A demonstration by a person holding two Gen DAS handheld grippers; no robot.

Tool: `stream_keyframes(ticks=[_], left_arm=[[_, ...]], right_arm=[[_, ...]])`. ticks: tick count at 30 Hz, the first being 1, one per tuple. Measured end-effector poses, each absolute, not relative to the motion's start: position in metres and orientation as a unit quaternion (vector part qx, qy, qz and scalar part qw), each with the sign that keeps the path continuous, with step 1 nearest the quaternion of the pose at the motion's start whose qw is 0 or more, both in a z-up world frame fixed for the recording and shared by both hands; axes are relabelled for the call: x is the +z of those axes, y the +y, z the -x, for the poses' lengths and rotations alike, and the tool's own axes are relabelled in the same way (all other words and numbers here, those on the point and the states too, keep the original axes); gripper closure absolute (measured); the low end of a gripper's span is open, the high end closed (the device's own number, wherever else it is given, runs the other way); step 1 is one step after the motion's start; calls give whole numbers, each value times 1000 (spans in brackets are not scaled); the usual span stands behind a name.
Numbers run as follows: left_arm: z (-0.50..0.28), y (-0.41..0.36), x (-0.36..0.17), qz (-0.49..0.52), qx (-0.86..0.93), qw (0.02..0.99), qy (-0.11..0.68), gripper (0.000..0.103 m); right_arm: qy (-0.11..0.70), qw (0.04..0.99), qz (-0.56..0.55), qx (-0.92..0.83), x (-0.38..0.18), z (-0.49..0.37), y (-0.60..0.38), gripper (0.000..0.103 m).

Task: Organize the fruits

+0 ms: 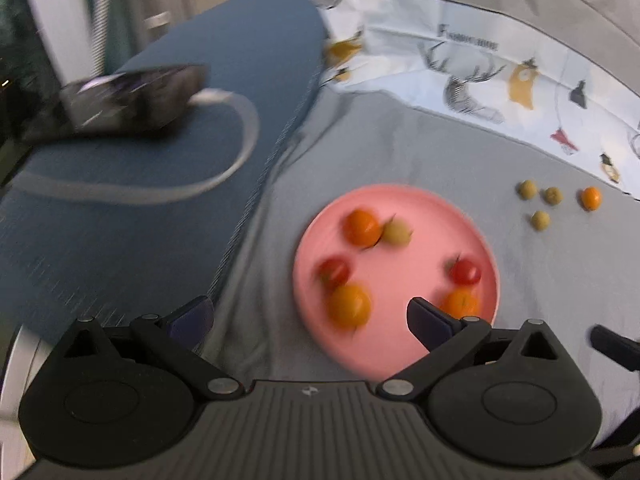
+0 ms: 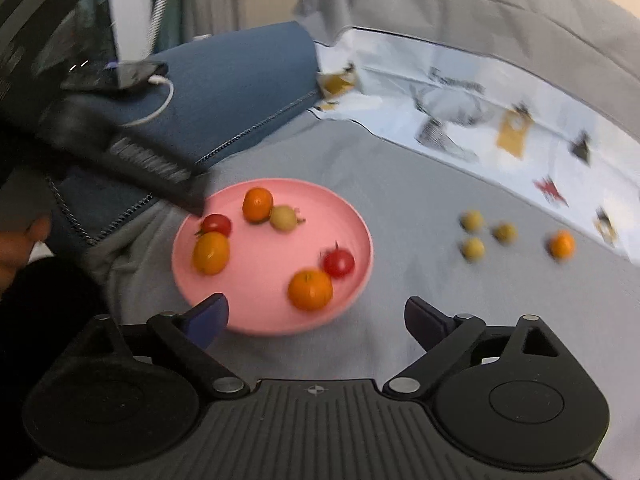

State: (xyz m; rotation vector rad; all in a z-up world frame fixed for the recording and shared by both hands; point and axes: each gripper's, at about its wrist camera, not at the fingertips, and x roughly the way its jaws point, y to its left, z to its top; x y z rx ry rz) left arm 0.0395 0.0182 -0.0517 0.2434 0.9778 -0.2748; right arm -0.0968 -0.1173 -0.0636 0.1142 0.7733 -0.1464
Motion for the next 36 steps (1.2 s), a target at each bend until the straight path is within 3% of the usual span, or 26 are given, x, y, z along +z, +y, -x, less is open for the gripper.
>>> stream_keyframes(ticks=[4,17,36], left_arm=[[-8,41,-40,-108,-123,867,470,0],[85,58,11,-110,-133,900,402,0],[119,65,33,-104,-149,912,367,0]], right_arm=[[365,920,-115,-82,-43,126,-115,6],[273,953,-75,-103,13,208,-82,2],[241,962,-62,-115,30,240,-71,1]])
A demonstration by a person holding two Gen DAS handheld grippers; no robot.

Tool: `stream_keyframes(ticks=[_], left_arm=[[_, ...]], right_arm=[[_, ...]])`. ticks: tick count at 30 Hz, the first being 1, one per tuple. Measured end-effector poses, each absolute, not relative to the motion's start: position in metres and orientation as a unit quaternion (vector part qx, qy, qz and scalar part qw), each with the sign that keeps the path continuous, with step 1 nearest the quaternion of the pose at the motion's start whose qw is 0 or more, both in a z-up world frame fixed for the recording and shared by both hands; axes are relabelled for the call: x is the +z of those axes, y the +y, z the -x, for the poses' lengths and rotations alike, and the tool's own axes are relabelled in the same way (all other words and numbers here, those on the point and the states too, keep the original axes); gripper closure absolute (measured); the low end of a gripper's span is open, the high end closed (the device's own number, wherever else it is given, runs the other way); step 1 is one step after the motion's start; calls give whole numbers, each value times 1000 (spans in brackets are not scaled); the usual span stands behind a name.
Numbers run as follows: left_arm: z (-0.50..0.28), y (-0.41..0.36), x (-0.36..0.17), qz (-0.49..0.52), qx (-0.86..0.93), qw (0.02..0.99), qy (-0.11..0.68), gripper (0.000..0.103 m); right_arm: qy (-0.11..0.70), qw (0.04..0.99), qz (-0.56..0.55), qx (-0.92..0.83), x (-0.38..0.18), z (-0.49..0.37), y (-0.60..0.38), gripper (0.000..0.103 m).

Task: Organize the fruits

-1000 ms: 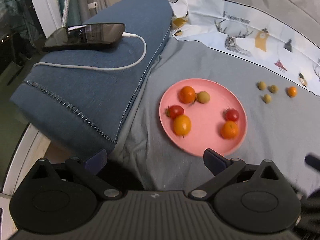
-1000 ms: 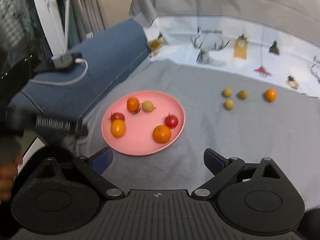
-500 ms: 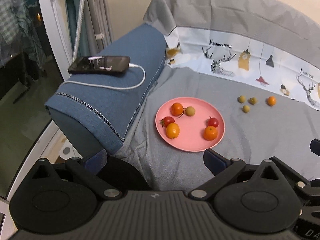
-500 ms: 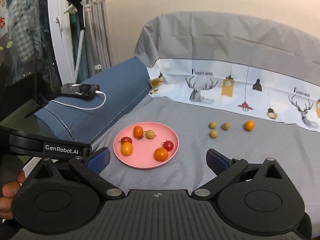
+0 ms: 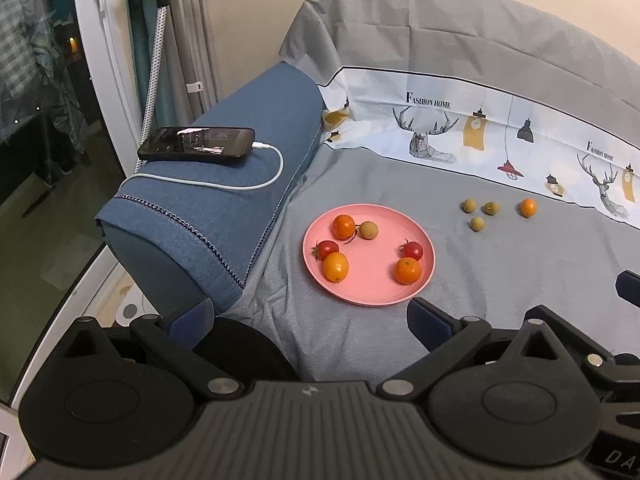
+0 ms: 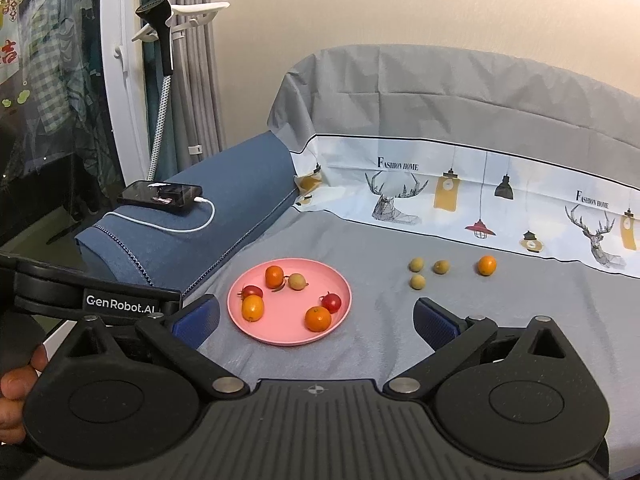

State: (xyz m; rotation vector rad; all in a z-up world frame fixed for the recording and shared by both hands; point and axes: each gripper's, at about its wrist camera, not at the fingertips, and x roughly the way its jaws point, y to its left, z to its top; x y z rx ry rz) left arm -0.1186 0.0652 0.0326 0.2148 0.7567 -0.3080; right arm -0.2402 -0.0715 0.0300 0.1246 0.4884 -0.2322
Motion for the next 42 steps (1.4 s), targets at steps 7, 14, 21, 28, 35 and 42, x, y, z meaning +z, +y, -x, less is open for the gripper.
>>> stream_keyframes(ticks=[7,14,21,28,35,42], left_arm=[[117,66,29,-102,-150,910,373,0],[116,66,25,-102,-154,906,381,0],[115,65,21,-102,-154,904,386,0],[111,63,19,-100,-152,903,389,0],[93,37,3,-129,-156,885,420,0],[60,-9,-10,-146,-159,871,442,0]], right_arm=[[246,960,-65,-114,28,239,-70,1],[253,958,-71,-114,24,237,-71,1],[260,956,-77,-113,20,235,-73,1],[266,954,-78,-116,16,231,-78,1],[267,945,-112,-153,-3,228,-117,1],[276,925,-150,-212,-44,210,-189,1]])
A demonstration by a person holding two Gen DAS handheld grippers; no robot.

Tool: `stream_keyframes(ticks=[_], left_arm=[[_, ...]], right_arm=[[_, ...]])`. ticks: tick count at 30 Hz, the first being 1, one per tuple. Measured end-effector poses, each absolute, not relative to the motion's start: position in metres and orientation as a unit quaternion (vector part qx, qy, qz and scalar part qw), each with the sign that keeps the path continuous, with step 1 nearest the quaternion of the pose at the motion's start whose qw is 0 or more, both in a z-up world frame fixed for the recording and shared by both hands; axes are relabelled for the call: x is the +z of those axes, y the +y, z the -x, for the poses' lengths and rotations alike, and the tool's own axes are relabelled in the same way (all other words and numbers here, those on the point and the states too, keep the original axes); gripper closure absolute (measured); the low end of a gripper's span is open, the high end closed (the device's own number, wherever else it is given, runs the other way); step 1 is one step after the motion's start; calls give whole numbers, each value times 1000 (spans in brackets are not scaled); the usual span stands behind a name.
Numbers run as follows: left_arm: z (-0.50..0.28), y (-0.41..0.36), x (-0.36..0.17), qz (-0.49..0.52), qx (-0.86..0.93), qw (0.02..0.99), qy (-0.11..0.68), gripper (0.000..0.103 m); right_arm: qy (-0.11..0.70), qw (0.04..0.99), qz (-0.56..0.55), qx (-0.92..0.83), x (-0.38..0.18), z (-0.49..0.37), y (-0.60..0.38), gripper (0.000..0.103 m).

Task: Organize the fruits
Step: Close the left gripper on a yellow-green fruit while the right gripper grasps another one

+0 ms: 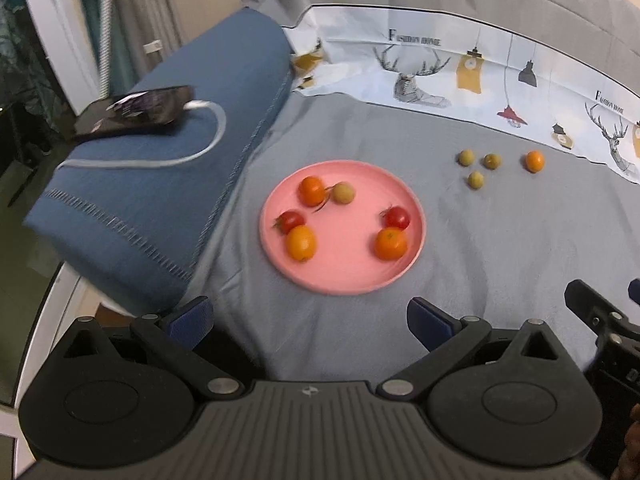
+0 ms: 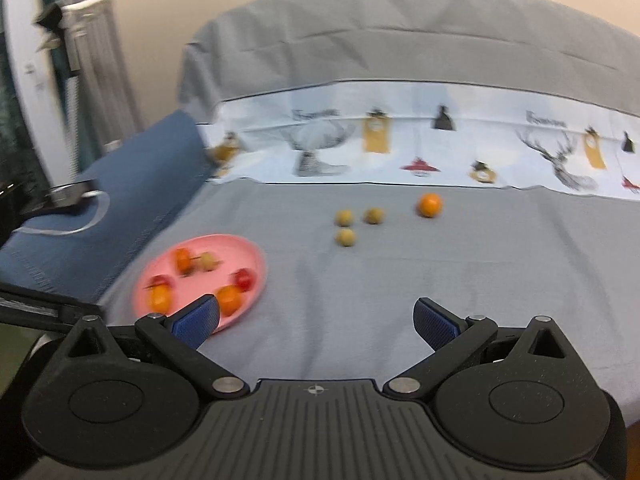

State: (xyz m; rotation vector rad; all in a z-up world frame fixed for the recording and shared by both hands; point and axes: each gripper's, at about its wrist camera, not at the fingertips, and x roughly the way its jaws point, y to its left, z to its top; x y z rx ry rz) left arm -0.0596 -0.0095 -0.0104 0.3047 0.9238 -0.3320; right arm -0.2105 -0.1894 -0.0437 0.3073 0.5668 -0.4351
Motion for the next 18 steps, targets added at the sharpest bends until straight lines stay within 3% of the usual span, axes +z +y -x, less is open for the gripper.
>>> stream_keyframes(ticks=[7,15,18], left_arm=[[5,-111,-33,-136,-202,855,458,0],[-73,-233,-99,-119,-261,824,489,0],[-95,-257,-122,-127,-274,808,506,5]], right_arm=[[286,908,-150,-269,-88,187,-269,1],[292,912,-117,-263,-138,107,-334,1],[296,919,-94,-243,-158,73,-348,1]])
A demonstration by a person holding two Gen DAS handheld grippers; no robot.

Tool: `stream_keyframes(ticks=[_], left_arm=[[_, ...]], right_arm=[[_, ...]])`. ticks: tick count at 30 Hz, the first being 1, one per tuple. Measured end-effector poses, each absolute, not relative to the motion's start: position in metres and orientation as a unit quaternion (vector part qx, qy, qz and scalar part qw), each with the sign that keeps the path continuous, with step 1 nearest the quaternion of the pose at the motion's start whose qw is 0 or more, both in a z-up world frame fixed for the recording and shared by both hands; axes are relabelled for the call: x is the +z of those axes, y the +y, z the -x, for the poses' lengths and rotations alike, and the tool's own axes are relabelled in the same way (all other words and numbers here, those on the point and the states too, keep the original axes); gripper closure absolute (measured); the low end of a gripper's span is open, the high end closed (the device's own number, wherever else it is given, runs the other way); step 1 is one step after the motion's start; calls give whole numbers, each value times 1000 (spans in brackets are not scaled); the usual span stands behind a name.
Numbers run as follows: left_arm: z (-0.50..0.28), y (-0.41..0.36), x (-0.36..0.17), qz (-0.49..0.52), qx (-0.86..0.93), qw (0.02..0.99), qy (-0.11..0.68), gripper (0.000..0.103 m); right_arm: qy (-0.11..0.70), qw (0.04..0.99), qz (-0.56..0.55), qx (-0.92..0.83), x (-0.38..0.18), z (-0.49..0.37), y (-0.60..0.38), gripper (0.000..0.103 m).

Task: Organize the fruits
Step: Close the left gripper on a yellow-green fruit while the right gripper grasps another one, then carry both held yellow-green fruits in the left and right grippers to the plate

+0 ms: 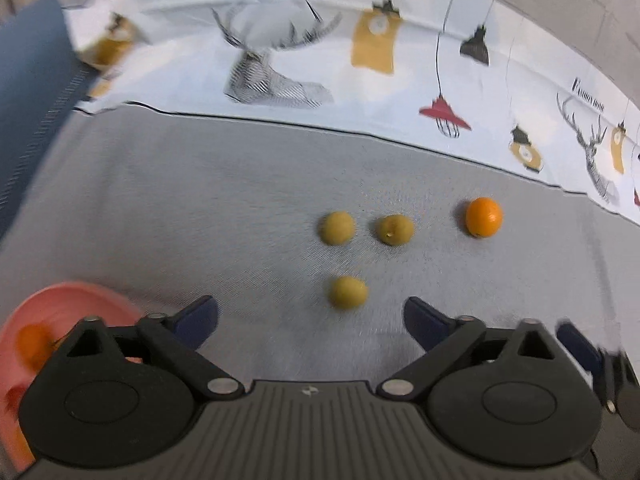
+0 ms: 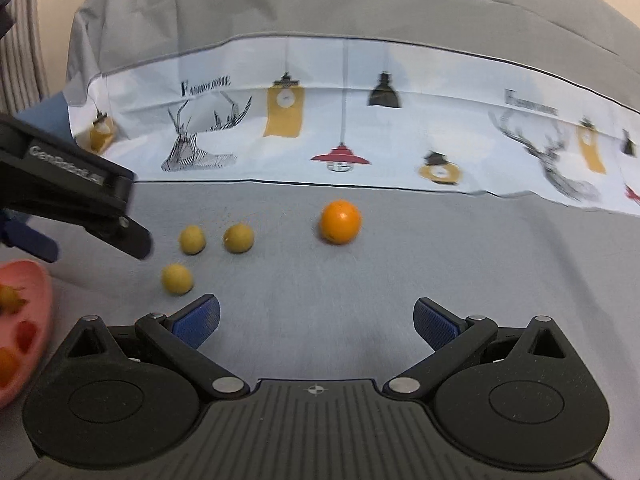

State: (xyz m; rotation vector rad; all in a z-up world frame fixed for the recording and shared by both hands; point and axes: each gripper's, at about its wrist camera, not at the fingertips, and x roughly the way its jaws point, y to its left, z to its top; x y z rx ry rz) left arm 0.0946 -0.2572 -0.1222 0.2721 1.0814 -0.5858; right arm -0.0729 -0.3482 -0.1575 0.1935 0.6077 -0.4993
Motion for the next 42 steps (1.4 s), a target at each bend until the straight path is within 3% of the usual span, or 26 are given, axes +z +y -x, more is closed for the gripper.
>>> stream_keyframes(ticks=[4,6,7,8,9,21,22,24,25,28,32,42], left_arm=[[-114,-274,-145,-138,-294,790,520,7],[-118,-280,-155,-145,-307,777,530,30],[-120,-283,-161,-150,-315,766,540,57],[-122,-284,-165,-152,-317,760,546,70],[-120,-284,-164,-157,-313,769,534,75],[-136,-255,-160,-165,-292,782,525,75],[-136,-256,-161,-166,-291,783,525,75],[-134,-256,-160,-167,-288,784,524,75],[-133,-255,-159,-165,-287,784,525,75],[-123,-250,-150,-157,-291,783,526,75],[-94,-230,-127,-151,-299,786,520,75],[9,-130,-52,-160,-299,804,489,75]], right_arm=[[308,922,-74,-221,-177,49,-368,1],[315,921,-82,-214,-184,44,-375,1],[318,920,-87,-212,-186,43,-376,1],[320,919,-91,-210,-188,42,-377,1],[317,921,-88,-209,-188,41,-377,1],[304,939,-47,-153,-188,-28,-366,7],[304,939,-42,-155,-188,-31,-366,11],[294,942,-30,-158,-185,-30,-366,48],[299,941,-17,-157,-183,-28,-364,73],[320,935,-8,-156,-179,-9,-360,73],[342,920,-105,-163,-161,37,-355,73],[311,915,-187,-177,-82,176,-264,73]])
